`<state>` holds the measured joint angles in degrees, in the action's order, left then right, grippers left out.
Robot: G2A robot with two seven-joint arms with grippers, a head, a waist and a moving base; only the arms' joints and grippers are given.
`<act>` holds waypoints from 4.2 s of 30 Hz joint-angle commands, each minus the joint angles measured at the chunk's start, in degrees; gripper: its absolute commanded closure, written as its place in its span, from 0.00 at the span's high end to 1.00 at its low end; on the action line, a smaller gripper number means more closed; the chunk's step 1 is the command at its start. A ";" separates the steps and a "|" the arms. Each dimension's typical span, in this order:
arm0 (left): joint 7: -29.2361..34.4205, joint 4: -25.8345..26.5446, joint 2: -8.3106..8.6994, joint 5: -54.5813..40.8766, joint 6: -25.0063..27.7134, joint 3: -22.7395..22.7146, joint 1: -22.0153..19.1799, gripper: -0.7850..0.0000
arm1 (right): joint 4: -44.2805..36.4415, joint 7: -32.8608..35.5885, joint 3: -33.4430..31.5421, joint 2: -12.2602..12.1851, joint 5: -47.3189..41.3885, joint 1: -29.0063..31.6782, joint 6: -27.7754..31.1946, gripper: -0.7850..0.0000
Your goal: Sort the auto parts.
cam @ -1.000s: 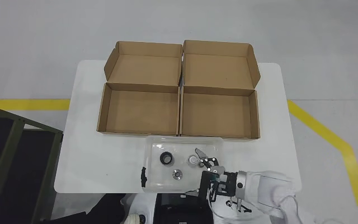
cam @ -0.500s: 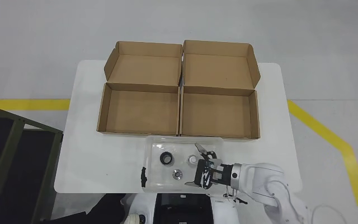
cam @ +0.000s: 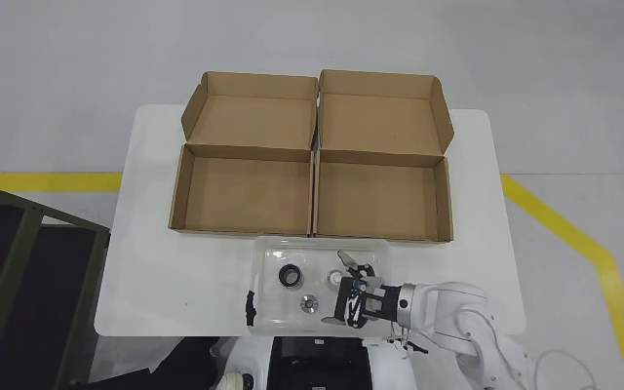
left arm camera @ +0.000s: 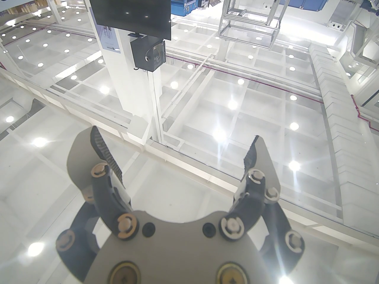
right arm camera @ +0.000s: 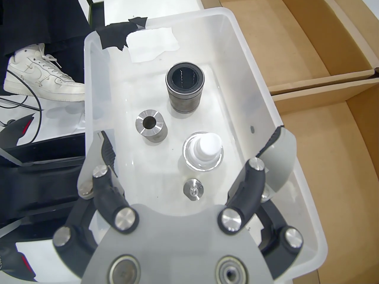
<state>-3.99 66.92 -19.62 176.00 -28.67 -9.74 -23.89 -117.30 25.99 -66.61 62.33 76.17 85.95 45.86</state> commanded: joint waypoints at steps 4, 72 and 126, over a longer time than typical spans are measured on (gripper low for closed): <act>0.00 0.00 0.00 0.00 0.00 0.00 0.00 1.00 | 0.34 0.05 0.07 -0.18 -0.26 -0.22 -0.18 1.00; 0.00 0.00 0.00 0.00 0.00 0.00 0.00 1.00 | -6.11 -15.13 -7.18 -2.62 -15.41 -0.35 1.68 0.00; 0.00 0.00 0.00 0.00 0.00 0.00 0.00 1.00 | -2.49 -31.90 -14.46 -1.29 -22.52 -3.95 -2.57 0.00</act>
<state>-3.99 66.92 -19.62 176.00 -28.67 -9.74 -23.89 -120.78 -5.89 -81.90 60.96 53.17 82.23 43.45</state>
